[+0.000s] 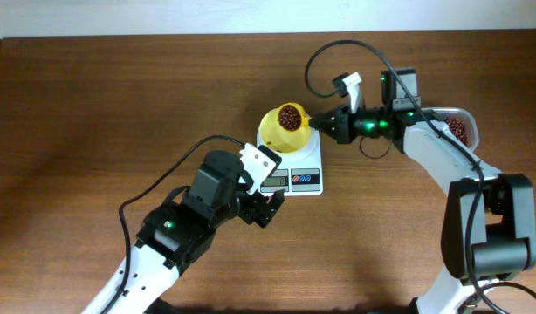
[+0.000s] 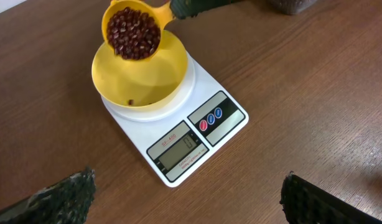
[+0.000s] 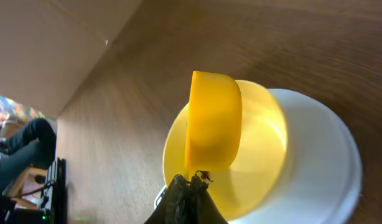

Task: Scoop item into bowl and weigh 50g on scale
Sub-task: 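Tip the scoop with the right gripper to pour beans into the bowl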

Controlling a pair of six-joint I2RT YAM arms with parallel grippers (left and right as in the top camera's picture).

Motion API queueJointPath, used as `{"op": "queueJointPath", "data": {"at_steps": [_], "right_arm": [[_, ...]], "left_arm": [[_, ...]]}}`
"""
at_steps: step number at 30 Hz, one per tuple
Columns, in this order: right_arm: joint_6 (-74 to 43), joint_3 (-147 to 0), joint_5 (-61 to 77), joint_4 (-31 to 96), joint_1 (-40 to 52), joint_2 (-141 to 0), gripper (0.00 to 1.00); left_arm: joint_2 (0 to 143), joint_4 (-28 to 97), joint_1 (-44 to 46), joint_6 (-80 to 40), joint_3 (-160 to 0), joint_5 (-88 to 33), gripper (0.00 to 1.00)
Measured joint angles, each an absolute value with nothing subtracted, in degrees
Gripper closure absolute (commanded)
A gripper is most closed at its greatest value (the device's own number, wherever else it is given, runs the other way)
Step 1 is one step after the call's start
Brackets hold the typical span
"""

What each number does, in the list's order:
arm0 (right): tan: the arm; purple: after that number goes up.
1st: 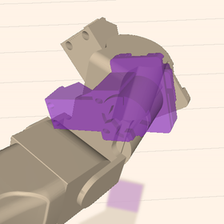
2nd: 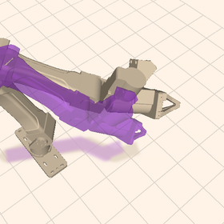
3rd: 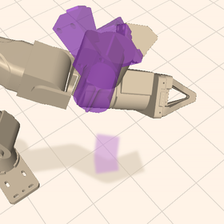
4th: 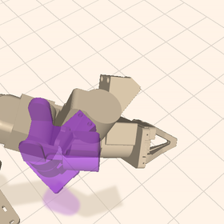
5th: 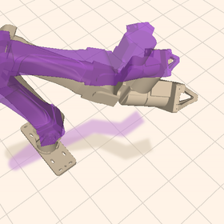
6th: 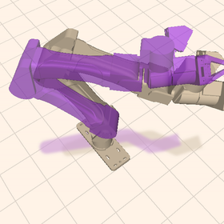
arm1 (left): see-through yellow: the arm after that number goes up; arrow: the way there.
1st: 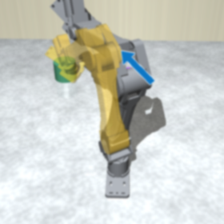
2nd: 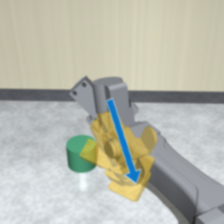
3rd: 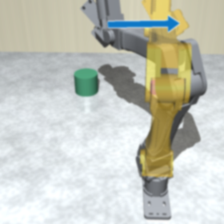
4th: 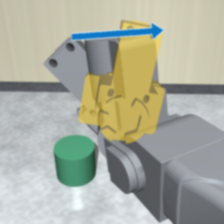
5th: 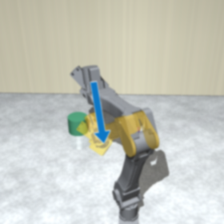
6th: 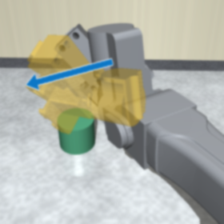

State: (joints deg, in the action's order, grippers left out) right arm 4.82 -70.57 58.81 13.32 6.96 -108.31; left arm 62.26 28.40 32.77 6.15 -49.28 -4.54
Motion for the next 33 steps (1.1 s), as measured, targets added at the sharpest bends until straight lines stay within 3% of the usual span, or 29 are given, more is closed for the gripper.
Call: {"op": "queueJointPath", "data": {"at_steps": [7,18,33], "right_arm": [[8.69,-70.57,56.71,13.28,7.18,-108.31,0.96],[24.67,-70.57,56.34,13.26,7.73,-108.31,0.96],[54.22,-70.57,56.31,13.21,7.73,-108.31,0.96]], "left_arm": [[62.26,28.4,32.77,6.15,-49.28,-4.54,0.01],[62.26,28.4,32.77,6.15,-49.28,-4.54,0.01],[62.26,28.4,32.77,6.15,-49.28,-4.54,0.01]]}}
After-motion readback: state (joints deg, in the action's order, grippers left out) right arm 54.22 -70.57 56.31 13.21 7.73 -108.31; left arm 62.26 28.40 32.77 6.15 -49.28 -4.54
